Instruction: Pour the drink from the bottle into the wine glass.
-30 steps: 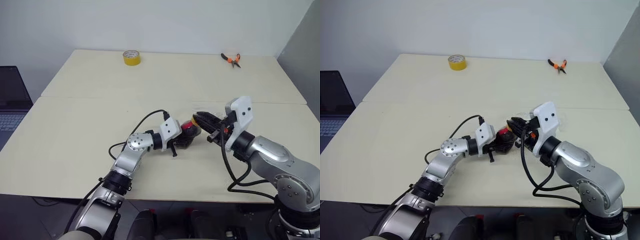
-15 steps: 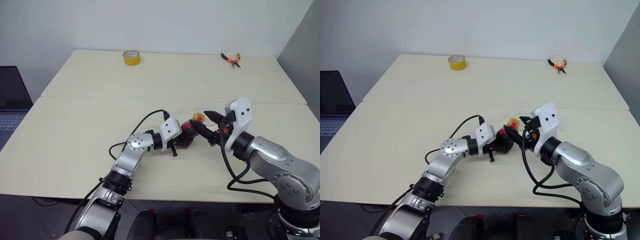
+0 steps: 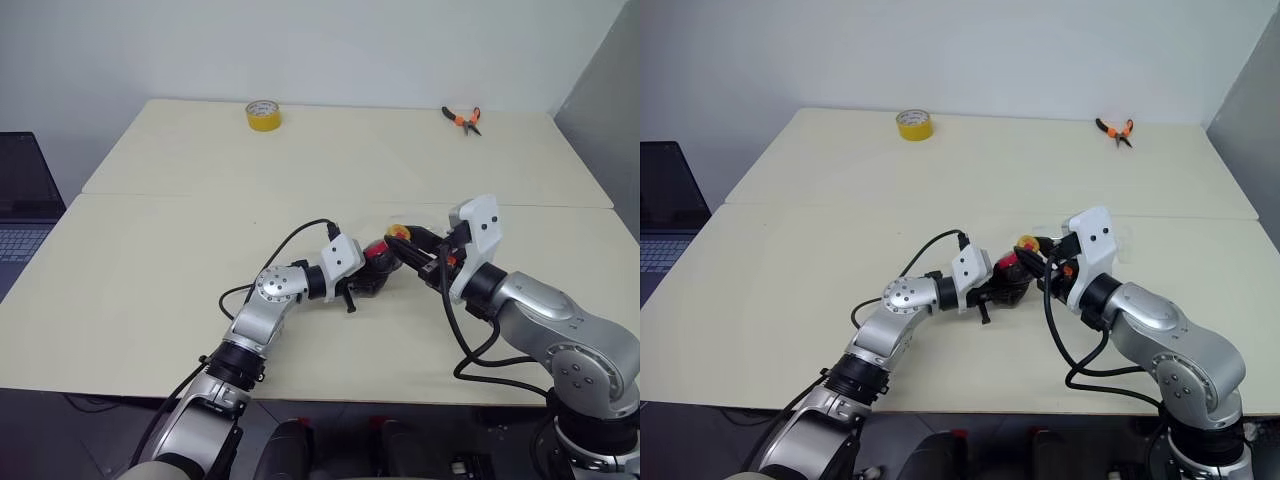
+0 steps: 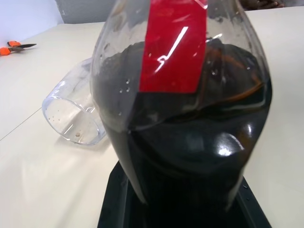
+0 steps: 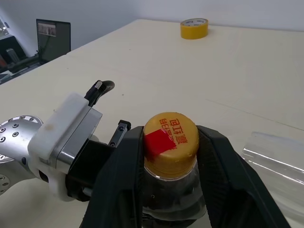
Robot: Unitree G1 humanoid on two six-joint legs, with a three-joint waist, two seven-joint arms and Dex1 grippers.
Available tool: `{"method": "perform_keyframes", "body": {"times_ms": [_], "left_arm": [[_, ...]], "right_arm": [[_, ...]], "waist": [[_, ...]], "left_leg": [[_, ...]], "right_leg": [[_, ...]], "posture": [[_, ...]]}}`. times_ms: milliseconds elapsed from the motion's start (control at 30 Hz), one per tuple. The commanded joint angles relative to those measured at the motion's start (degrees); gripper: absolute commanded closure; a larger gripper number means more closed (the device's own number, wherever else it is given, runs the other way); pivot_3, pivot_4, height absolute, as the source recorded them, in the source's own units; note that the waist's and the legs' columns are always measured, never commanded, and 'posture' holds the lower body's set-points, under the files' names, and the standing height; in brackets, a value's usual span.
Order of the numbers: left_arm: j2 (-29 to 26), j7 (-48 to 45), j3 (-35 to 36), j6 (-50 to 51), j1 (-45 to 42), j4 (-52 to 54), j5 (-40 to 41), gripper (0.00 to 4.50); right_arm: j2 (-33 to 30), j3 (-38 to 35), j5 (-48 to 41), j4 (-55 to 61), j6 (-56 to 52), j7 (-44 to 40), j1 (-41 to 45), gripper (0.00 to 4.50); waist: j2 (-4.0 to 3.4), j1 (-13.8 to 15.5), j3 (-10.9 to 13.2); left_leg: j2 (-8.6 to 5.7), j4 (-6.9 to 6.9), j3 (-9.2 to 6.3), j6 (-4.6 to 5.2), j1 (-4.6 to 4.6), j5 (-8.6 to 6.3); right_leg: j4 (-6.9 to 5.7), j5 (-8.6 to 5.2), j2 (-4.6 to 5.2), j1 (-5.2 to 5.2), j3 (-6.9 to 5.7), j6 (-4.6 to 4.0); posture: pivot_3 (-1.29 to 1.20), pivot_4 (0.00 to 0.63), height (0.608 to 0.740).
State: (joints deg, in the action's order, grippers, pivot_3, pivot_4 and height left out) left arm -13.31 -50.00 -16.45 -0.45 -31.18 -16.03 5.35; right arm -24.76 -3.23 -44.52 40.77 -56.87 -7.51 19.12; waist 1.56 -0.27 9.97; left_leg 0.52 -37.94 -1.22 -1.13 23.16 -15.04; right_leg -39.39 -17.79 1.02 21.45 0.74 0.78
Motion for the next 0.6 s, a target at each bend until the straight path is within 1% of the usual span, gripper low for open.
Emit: {"method": "perform_keyframes", "body": {"times_ms": [33,100,200,333,433,600], "left_arm": [[0.3,0.33,1.01,-0.8,-0.65,3.0,0.68,3.87],[0.41,0.77,1.06,-0.33,-0.3,3.57,0.83,3.87],[0.35,1.38,0.98,0.65,1.03,5.64,1.04,3.87],[-0.12,2.23,1.17,2.55,2.81,8.75,1.45,3.87],[-0.45,2.47,1.29,3.84,4.04,10.8,1.6,3.87],[-0.56,2.67,1.27,5.12,5.1,12.68,1.56,3.88]], "right_arm": [[-0.81,-1.42,0.5,-0.12,2.0,-1.7,0.81,3.26],[-3.19,-1.35,2.3,-2.91,5.37,-6.55,1.4,3.26],[-8.57,-0.54,6.13,-11.04,14.43,-19.04,4.36,3.26],[-12.05,3.09,10.6,-22.44,24.67,-32.24,9.53,3.26],[-13.01,6.3,15.21,-30.46,30.97,-38.03,13.05,3.26],[-12.63,8.36,20.04,-39.52,38.47,-43.21,16.85,1.44]], "waist": [[0.0,0.0,0.0],[0.0,0.01,0.0],[-0.01,-0.06,0.01],[-0.01,-0.27,0.02],[-0.02,-0.37,0.02],[-0.02,-0.13,0.03]], "left_leg": [[0.0,0.0,0.0,0.0,0.0,0.0],[-0.01,0.0,0.0,0.0,0.0,0.0],[-0.05,-0.01,0.02,0.01,-0.01,0.0],[0.02,0.03,0.02,0.01,-0.04,0.0],[0.04,0.04,0.03,0.01,-0.07,0.0],[0.02,-0.01,0.03,0.01,-0.05,0.0]], "right_leg": [[0.0,0.0,0.0,0.0,0.0,0.0],[0.0,0.0,0.0,0.0,0.0,0.0],[0.02,0.0,0.0,-0.01,0.01,0.0],[0.03,0.0,-0.06,-0.01,0.01,0.0],[0.02,0.0,-0.07,-0.02,0.03,0.0],[0.02,0.0,-0.01,-0.02,0.02,-0.01]], "posture": [[0.0,0.15,0.74],[0.0,0.15,0.74],[0.0,0.15,0.74],[0.0,0.15,0.74],[0.0,0.15,0.74],[0.0,0.15,0.74]]}}
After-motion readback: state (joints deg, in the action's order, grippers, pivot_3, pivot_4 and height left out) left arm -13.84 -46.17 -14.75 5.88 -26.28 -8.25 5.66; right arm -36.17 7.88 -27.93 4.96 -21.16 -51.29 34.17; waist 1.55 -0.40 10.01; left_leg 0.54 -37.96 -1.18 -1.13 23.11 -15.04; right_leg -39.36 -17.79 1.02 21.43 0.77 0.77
